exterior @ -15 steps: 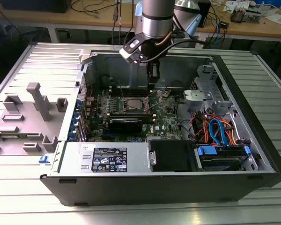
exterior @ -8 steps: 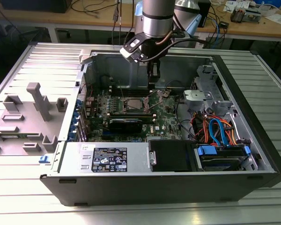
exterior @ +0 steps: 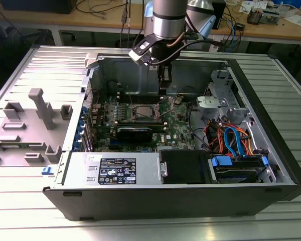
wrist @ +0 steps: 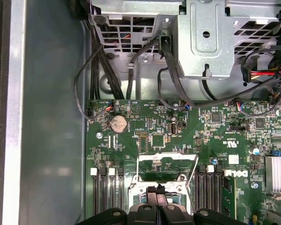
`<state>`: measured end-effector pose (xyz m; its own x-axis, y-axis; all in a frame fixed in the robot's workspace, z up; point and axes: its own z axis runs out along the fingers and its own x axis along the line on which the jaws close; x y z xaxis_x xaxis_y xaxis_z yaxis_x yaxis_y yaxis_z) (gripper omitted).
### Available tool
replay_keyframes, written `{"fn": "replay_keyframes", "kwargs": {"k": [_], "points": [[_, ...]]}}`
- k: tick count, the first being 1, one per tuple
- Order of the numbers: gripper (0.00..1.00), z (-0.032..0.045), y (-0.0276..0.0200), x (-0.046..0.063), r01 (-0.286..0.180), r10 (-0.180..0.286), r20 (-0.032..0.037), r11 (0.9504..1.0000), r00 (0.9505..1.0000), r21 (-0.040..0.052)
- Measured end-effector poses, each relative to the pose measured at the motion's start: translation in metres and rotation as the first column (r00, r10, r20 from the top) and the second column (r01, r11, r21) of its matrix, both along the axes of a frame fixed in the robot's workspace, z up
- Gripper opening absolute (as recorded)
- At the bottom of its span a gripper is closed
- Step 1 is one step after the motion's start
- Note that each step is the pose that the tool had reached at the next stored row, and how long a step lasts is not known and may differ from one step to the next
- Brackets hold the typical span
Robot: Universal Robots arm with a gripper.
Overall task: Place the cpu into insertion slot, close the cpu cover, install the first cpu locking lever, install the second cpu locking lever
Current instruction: 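Close the cpu cover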
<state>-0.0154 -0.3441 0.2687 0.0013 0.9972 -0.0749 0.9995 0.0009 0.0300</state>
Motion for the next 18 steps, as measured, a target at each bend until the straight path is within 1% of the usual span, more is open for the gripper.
{"fn": "replay_keyframes", "kwargs": {"k": [3, 6, 18], "points": [[0.11, 0.0005, 0.0030, -0.0001, 0.000, 0.000, -0.0006, 1.0000, 1.0000, -0.0074], [0.11, 0.0009, 0.0038, 0.0000, 0.000, 0.000, -0.0009, 1.0000, 1.0000, -0.0097], [0.11, 0.0003, 0.0046, 0.0033, 0.000, 0.000, -0.0005, 1.0000, 1.0000, -0.0094]]}}
